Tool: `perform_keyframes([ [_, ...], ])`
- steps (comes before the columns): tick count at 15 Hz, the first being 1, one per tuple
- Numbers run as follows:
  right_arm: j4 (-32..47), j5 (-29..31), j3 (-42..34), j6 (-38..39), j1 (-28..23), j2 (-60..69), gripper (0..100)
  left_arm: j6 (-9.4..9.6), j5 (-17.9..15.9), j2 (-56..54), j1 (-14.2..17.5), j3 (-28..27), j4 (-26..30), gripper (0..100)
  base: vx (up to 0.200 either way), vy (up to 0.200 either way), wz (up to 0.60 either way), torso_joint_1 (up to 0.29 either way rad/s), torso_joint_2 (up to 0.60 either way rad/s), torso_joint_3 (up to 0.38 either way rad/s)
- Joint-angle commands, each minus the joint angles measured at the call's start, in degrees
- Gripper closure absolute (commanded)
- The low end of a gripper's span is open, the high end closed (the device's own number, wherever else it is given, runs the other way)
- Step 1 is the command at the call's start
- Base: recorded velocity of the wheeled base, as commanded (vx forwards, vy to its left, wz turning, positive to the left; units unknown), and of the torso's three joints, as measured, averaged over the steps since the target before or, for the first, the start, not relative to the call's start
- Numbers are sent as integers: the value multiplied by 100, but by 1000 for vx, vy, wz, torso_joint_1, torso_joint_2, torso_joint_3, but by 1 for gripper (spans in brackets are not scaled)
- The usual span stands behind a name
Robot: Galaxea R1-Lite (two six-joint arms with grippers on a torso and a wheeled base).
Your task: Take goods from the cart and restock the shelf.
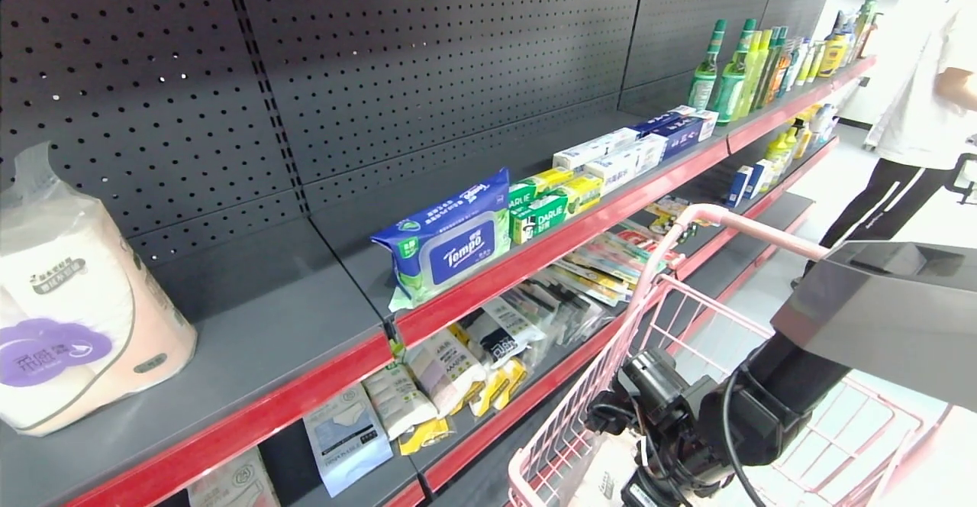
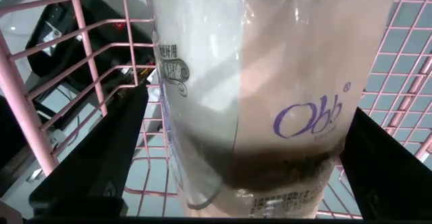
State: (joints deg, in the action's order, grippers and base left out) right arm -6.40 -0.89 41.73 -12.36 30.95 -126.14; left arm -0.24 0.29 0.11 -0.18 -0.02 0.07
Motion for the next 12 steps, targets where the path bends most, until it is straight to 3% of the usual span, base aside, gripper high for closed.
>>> perform_keyframes([
  [1,-2,1,2,-12,-1,1,0,-2,-3,-2,1,2,1,0,0,0,0,-134,300,183],
  [5,-2,1,2,-12,-1,1,0,-2,6,-2,1,2,1,0,0,0,0,-80,204,123],
  [12,-2,36,-7,-29,7,-7,0,-2,-3,-2,1,2,1,0,0,0,0,0,0,0],
])
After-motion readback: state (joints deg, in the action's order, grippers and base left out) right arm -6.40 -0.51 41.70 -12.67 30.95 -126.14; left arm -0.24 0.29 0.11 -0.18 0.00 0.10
